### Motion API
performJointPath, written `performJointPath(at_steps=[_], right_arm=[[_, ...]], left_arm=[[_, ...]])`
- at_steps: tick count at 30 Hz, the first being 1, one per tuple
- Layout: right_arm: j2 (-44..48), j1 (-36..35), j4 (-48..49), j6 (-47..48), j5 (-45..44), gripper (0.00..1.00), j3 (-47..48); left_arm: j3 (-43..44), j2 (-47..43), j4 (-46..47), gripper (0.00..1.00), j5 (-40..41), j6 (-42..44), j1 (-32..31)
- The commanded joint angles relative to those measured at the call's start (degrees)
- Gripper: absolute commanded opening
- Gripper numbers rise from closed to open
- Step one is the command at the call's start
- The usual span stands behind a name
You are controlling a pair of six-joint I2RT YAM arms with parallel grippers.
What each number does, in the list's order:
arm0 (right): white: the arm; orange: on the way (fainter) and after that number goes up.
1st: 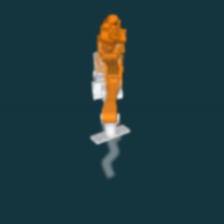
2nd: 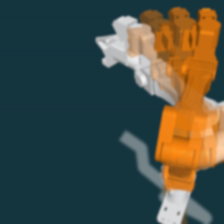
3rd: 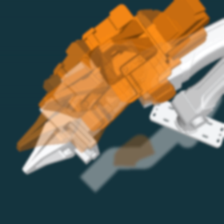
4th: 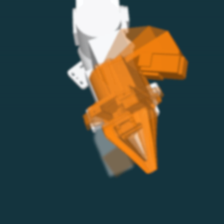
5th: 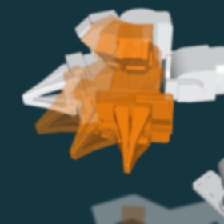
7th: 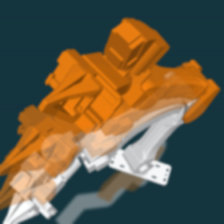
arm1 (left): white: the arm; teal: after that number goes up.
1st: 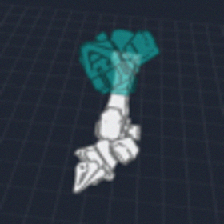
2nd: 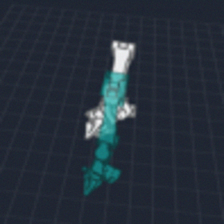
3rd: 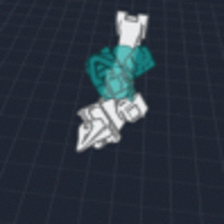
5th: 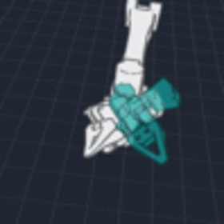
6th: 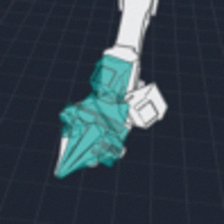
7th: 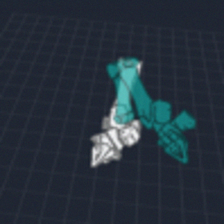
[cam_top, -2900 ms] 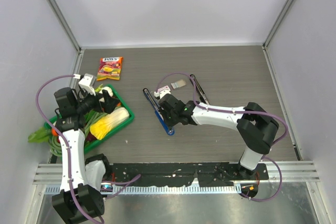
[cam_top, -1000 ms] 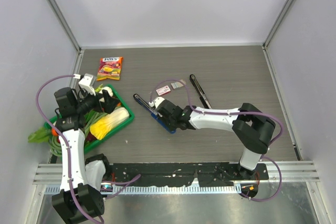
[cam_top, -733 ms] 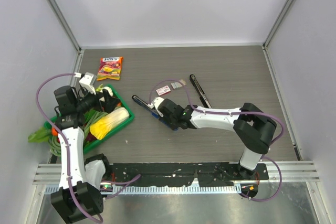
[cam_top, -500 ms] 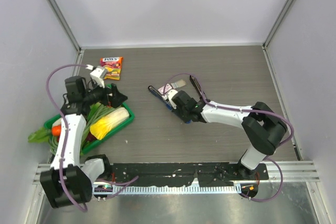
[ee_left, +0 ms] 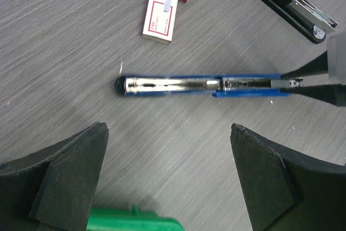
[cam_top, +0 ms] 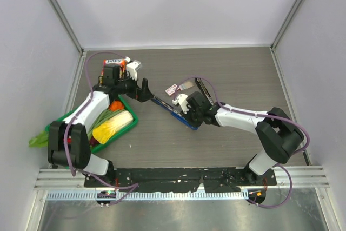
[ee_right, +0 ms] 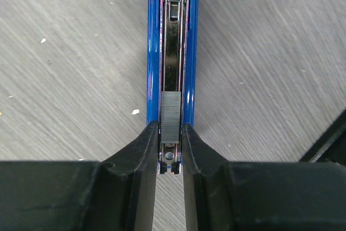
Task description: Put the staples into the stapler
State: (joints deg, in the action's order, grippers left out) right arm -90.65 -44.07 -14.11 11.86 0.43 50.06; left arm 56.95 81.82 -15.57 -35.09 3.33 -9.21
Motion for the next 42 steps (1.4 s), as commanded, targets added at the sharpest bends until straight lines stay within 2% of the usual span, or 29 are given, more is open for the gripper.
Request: performJointPath(at_steps=[1, 4, 5, 7, 8, 11, 12, 15, 19, 23, 29, 36, 40, 42], right_arm=[[0.65, 1.18, -0.31, 2.91, 8.97, 0.01, -1.9], [0.3, 2.76, -0.48, 2.91, 11.52, 0.01, -1.81], [0.21, 3.64, -0.48, 2.91, 11.79, 0.01, -1.81], [0.3, 4.35, -0.48, 3.26, 12.66, 0.01, -1.81], [0.3, 4.96, -0.57, 3.35, 12.93, 0.01, -1.81], [0.56, 5.93, -0.83, 3.7, 13.98, 0.01, -1.81], [0.65, 6.02, -1.27, 4.05, 14.34, 0.01, -1.72], [1.0, 6.54, -1.88, 4.84, 15.48, 0.01, -1.64], [1.44, 7.6, -1.98, 6.33, 16.62, 0.01, -1.9], [1.79, 8.48, -2.24, 7.12, 16.89, 0.01, -2.16], [2.41, 9.18, -2.15, 7.74, 17.06, 0.01, -2.25], [2.67, 9.09, -2.06, 9.06, 17.85, 0.01, -2.87], [3.81, 9.09, -0.31, 9.94, 18.47, 0.01, -4.44], [4.52, 9.01, 1.1, 9.94, 19.0, 0.01, -5.15]], left_arm=[[1.5, 5.53, 5.73, 1.0, -6.99, 0.44, -1.15], [1.67, 8.52, 4.77, 1.0, -13.23, 6.32, -1.6], [2.54, 9.4, 3.54, 1.0, -14.64, 11.99, -1.86], [4.13, 10.81, -0.85, 1.0, -15.18, 17.99, -2.3], [5.79, 11.16, -2.34, 1.0, -14.83, 23.42, -2.82], [8.69, 12.48, -7.0, 1.0, -11.59, 31.62, -3.62], [9.31, 13.01, -8.06, 1.0, -8.71, 37.22, -4.4], [10.99, 15.11, -9.39, 1.0, -4.12, 45.85, -4.94], [15.81, 19.07, -18.42, 1.0, -4.63, 60.16, -5.02], [19.77, 22.76, -26.06, 1.0, -3.68, 66.61, -5.29], [21.98, 26.28, -30.13, 0.96, -0.59, 73.12, -6.43], [19.78, 27.43, -24.86, 0.97, 1.43, 72.08, -7.48], [18.56, 27.87, -22.93, 0.89, 1.6, 71.55, -8.1], [18.11, 28.04, -22.84, 0.81, 1.95, 71.64, -8.45]])
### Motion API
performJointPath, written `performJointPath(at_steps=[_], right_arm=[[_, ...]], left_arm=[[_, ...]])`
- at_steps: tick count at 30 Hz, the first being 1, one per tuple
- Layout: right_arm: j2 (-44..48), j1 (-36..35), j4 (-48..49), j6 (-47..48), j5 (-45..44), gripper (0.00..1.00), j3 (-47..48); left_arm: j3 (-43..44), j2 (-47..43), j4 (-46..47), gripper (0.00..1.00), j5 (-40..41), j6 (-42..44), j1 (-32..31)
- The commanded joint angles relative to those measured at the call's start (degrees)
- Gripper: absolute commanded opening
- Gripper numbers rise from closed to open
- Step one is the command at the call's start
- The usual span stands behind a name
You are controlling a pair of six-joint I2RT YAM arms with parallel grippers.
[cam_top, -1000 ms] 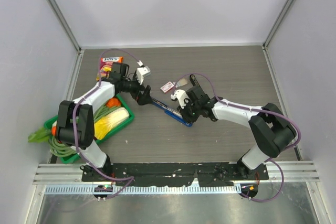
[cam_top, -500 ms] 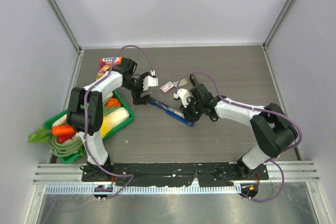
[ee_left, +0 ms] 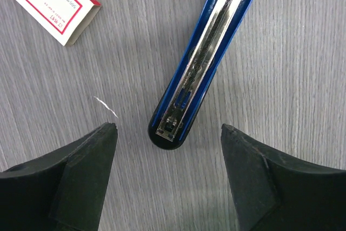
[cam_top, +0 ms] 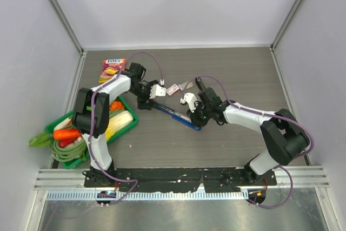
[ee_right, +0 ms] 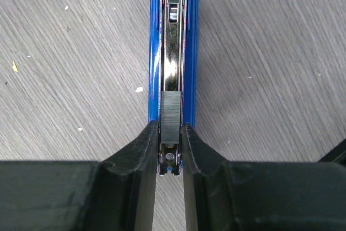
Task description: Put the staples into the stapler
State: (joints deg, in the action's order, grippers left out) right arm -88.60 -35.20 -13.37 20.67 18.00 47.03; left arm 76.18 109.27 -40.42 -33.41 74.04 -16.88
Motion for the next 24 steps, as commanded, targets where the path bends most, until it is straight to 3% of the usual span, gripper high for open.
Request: performJointPath(at_steps=[1, 10, 18, 19, 20, 24], right_arm=[[2.64, 0.31, 0.62, 1.31, 1.6, 0.01, -2.55], [2.46, 0.31, 1.59, 1.75, 1.51, 0.01, -2.64], [1.59, 0.22, 1.94, 1.22, 0.99, 0.01, -2.11], [1.5, 0.22, 1.85, 1.13, 0.99, 0.01, -1.94], [1.24, 0.22, 1.94, 1.04, 0.64, 0.01, -1.85], [0.88, 0.13, 2.29, 0.78, -0.33, 0.01, -1.59]], left_arm=[[-1.12, 0.59, 1.84, 0.78, 0.71, 1.02, -0.78], [0.37, 2.52, -1.85, 0.63, 1.85, 2.69, -1.48], [1.33, 2.44, -0.79, 0.27, 2.3, -0.47, -2.28], [1.51, 2.0, -0.88, 0.2, 2.3, -0.82, -2.28], [1.69, 1.47, -0.28, 0.0, 2.21, -1.35, -2.36], [2.13, -2.92, 0.26, 0.0, 0.37, -4.6, -2.28]])
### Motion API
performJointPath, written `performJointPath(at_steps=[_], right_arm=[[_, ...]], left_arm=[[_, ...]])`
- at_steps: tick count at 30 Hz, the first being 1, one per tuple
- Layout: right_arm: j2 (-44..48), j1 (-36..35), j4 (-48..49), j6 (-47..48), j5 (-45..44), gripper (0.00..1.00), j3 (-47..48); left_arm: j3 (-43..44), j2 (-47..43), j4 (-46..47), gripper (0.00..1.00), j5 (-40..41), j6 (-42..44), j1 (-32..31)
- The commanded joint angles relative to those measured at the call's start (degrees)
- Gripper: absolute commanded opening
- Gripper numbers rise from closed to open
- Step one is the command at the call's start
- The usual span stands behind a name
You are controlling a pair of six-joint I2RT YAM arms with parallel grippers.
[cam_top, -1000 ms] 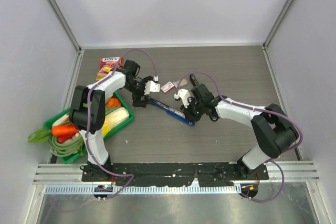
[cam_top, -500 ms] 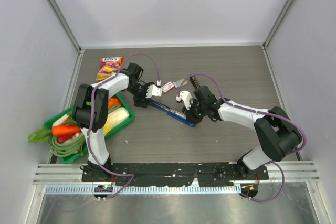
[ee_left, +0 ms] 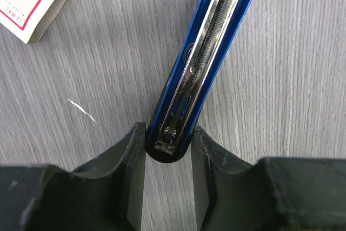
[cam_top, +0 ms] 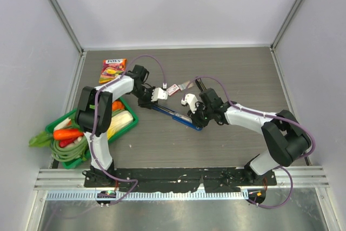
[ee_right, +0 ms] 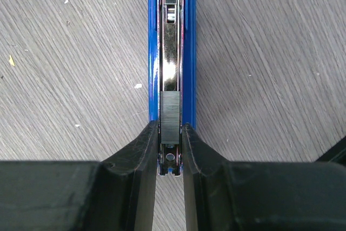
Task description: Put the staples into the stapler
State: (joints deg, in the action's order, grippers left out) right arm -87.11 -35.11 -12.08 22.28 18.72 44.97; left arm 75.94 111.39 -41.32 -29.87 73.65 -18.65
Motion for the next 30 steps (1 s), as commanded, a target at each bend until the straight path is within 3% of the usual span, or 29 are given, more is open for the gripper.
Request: performJointPath(at_steps=[1, 9, 15, 18, 19, 22, 30], right_arm=[[-0.78, -0.13, 1.0, -0.84, -1.32, 0.01, 0.56], [-1.57, -1.97, 0.65, -0.57, -3.95, 0.01, 1.52], [-1.13, -2.68, 1.09, -0.4, -4.66, 0.01, 1.61], [-0.34, -2.59, 1.44, -0.14, -5.01, 0.01, 1.0], [-0.08, -2.68, 1.53, 0.21, -5.01, 0.01, 0.65], [0.71, -2.77, 1.88, 0.65, -4.83, 0.01, 0.03], [1.42, -2.68, 3.02, 2.41, -3.43, 0.01, -1.2]], left_arm=[[2.63, -6.09, 0.98, 0.0, -4.75, -4.91, -0.51], [4.92, -17.95, -1.04, 0.0, -15.13, -11.77, -2.26], [-0.34, -21.57, 1.76, 0.02, -16.8, -18.0, -9.11], [-2.98, -23.15, 8.43, 0.24, -18.38, -25.88, -10.17], [-3.17, -23.41, 10.8, 0.48, -18.3, -27.23, -10.17], [-3.26, -24.29, 12.75, 0.7, -16.64, -30.4, -9.82], [-8.87, -25.97, 14.42, 0.89, -18.3, -27.6, -5.87]])
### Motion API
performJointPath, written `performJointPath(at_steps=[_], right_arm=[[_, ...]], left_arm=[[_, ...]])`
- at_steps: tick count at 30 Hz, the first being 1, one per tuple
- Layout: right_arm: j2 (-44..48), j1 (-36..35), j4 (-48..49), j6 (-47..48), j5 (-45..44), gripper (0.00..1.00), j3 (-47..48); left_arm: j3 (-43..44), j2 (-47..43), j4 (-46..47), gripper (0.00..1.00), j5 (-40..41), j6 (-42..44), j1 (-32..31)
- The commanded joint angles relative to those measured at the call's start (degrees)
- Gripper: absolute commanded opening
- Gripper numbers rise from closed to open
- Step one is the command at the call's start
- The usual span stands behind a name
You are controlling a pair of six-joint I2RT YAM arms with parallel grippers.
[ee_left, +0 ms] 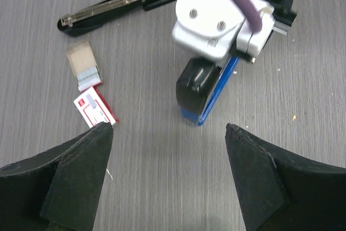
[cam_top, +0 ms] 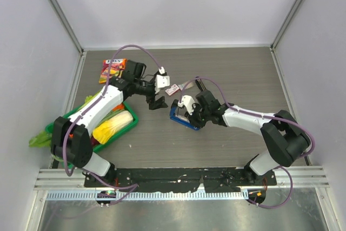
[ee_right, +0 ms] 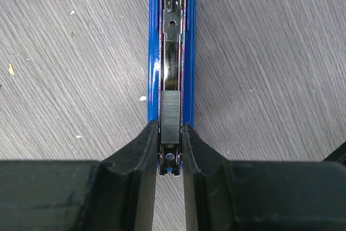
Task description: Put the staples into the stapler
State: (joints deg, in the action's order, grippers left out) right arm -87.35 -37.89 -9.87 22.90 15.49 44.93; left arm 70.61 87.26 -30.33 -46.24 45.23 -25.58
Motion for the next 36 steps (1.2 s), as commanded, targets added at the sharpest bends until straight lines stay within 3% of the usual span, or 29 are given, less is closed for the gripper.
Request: performJointPath(at_steps=[1, 9, 20, 25, 29, 32, 33, 36], right_arm=[[1.66, 0.1, 0.82, 1.98, 0.16, 0.01, -1.16], [2.01, 0.27, 0.64, 2.94, 1.48, 0.01, -1.51], [2.36, 0.27, 0.73, 3.03, 2.71, 0.01, -1.6], [2.18, 0.27, 0.55, 2.94, 2.88, 0.01, -1.42], [2.45, 0.27, 0.82, 2.86, 2.88, 0.01, -1.6], [2.36, 0.27, 0.9, 2.77, 2.71, 0.01, -1.51], [2.27, 0.27, 0.9, 2.77, 2.62, 0.01, -1.51], [2.45, 0.27, 0.9, 2.68, 2.53, 0.01, -1.42]], left_arm=[[-4.51, -1.31, 4.04, 0.89, -2.01, 1.17, 0.98], [-3.99, 10.46, 4.05, 0.86, -6.14, 2.05, 0.36], [-3.28, 16.53, 10.36, 0.63, -11.68, -2.33, -0.96], [-4.6, 16.8, 13.89, 0.43, -12.38, -4.89, -1.4], [-4.95, 17.06, 14.07, 0.38, -13.09, -5.24, -1.49], [-5.39, 16.54, 14.16, 0.21, -13.44, -5.24, -1.84], [-5.57, 16.27, 14.24, 0.09, -13.53, -5.07, -1.93], [-6.18, 15.75, 14.16, 0.0, -13.44, -4.89, -2.36]])
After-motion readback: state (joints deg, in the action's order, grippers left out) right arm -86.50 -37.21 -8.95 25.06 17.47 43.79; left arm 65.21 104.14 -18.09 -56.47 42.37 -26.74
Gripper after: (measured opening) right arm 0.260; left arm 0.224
